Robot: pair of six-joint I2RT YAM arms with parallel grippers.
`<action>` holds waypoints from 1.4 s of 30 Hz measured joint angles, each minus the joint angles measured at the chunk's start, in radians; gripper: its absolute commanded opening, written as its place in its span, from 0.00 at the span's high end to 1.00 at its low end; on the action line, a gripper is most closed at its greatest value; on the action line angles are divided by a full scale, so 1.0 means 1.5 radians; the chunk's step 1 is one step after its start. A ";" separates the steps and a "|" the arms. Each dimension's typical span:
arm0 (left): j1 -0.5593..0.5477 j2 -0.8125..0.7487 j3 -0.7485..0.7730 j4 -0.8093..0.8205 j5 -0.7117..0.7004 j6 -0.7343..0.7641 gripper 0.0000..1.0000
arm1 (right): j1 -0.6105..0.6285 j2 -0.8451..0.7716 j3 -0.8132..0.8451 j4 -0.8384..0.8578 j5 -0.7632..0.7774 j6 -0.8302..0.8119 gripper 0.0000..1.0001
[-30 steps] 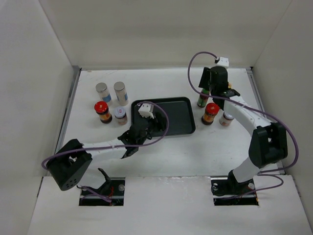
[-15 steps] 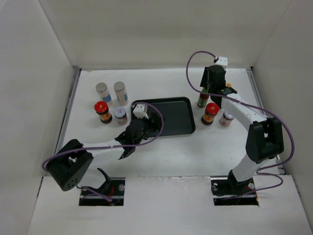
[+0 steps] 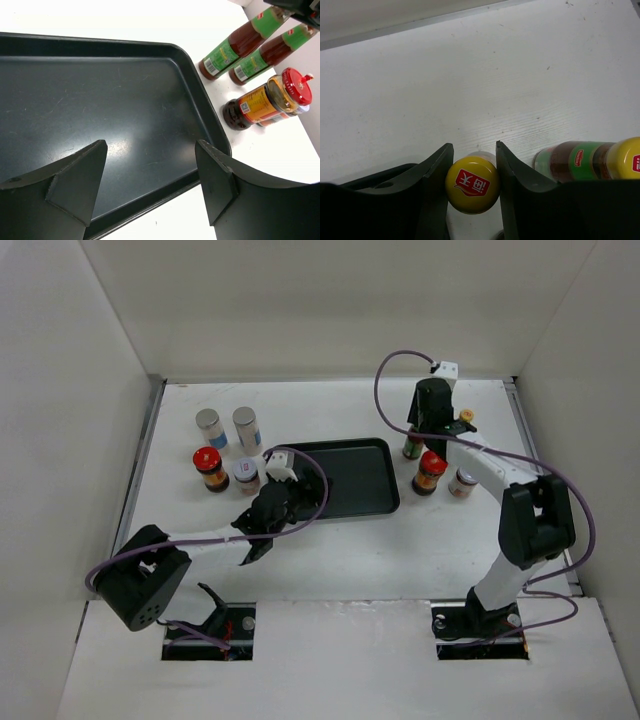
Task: Organize the condiment bottles
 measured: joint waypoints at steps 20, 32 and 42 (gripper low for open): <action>0.007 0.001 -0.005 0.016 0.016 -0.008 0.29 | 0.167 -0.089 -0.021 0.037 0.016 -0.028 0.79; 0.010 0.001 -0.009 0.019 0.023 -0.010 0.29 | 0.167 -0.012 -0.030 0.087 -0.011 -0.019 0.78; 0.013 0.001 -0.009 0.021 0.023 -0.010 0.29 | 0.167 0.009 -0.055 0.165 -0.012 -0.019 0.45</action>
